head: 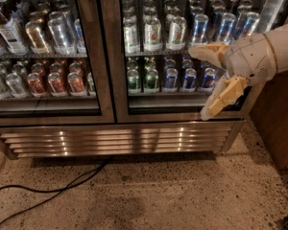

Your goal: Open right fridge door

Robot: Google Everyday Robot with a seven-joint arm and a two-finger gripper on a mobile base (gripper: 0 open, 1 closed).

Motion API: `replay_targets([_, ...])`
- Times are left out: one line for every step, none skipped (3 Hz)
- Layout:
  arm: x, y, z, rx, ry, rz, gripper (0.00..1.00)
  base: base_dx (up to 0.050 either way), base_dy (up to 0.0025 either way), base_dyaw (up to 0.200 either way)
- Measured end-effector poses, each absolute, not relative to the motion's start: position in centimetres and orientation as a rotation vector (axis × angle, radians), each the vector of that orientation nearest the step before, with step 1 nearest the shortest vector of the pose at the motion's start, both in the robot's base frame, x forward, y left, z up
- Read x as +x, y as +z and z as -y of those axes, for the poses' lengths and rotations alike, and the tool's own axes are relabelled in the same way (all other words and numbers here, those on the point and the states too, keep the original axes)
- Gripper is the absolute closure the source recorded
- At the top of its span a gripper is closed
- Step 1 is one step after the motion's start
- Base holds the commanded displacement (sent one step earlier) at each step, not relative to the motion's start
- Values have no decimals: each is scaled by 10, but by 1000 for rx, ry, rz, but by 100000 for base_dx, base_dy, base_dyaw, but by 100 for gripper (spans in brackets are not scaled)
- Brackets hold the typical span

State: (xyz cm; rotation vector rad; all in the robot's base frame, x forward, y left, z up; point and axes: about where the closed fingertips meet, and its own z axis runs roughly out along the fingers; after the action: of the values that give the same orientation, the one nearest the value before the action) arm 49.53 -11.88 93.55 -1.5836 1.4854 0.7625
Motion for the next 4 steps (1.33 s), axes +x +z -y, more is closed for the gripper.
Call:
replay_targets([493, 938, 117, -1578, 838, -1405, 0, 0, 0, 0])
replay_targets([492, 945, 112, -1471, 1057, -1189, 0, 0, 0, 0])
replay_targets([492, 952, 113, -1396, 1177, -1050, 0, 0, 0, 0])
replay_targets([493, 952, 113, -1385, 1189, -1042, 0, 0, 0, 0])
